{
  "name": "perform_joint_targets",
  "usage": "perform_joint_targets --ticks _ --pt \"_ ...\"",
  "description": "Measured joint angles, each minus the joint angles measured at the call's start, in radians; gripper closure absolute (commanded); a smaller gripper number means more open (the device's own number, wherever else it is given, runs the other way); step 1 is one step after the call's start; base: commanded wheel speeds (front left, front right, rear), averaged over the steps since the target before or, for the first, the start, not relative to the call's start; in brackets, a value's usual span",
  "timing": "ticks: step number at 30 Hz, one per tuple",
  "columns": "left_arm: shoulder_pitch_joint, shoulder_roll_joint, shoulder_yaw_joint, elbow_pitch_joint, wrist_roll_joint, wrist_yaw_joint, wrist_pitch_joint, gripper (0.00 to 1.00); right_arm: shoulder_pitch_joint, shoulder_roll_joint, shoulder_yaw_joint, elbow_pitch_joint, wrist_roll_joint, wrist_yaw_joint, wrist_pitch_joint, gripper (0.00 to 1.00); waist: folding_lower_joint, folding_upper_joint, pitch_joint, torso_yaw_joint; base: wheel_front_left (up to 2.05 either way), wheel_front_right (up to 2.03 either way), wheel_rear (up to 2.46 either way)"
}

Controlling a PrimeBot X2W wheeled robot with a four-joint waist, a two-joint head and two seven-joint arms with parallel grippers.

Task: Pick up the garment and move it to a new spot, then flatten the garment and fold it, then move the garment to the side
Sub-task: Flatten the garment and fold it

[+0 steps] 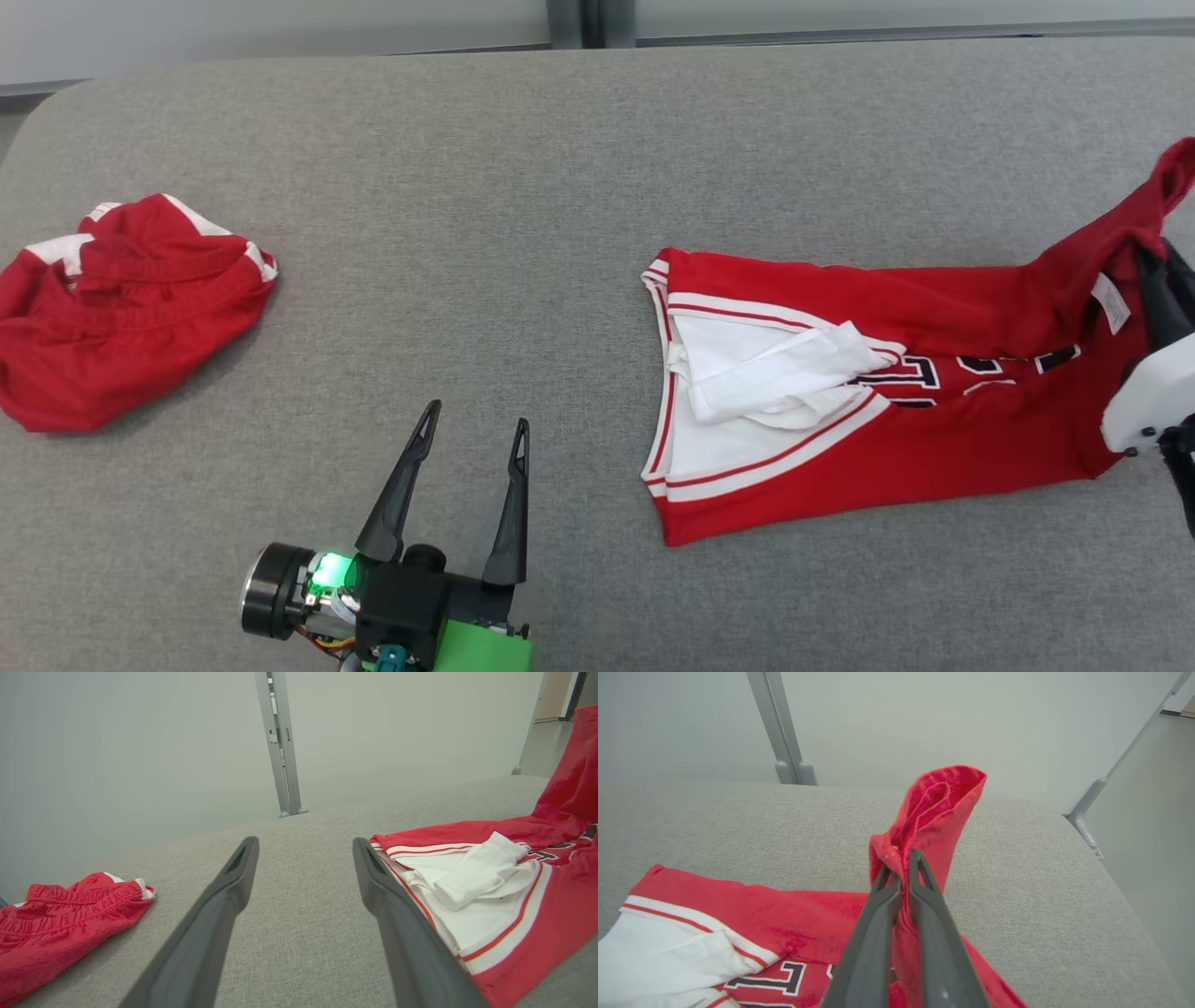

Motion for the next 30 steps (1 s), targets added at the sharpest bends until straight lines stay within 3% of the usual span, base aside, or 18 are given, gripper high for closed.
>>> perform_joint_targets --ticks 10,25,27,29,30 --pt "0.018 -0.016 -0.009 -0.007 -0.004 0.002 0.0 0.0 0.051 0.124 0.122 -0.142 -0.009 0.0 0.064 1.0 0.0 0.0 -0.023 0.113 0.0 0.0 0.0" --pt "0.029 -0.031 -0.015 0.006 -0.011 -0.007 0.0 0.0 0.038 0.199 0.319 -0.02 0.003 0.0 0.061 1.0 0.0 0.0 -0.048 0.214 0.0 0.0 0.0" --pt "0.034 -0.032 -0.015 0.007 -0.011 -0.012 0.0 0.0 0.038 0.206 0.33 0.004 0.004 0.0 0.061 0.81 0.0 0.0 -0.05 0.22 0.0 0.0 0.0" --pt "0.035 -0.034 -0.014 0.007 -0.011 -0.014 0.0 0.0 0.038 0.21 0.337 0.025 0.003 0.0 0.062 0.38 0.0 0.0 -0.05 0.223 0.0 0.0 0.0" --pt "0.035 -0.034 -0.013 0.008 -0.012 -0.015 0.0 0.0 0.038 0.215 0.335 0.029 0.002 0.0 0.056 0.0 0.0 0.0 -0.049 0.223 0.0 0.0 0.0"
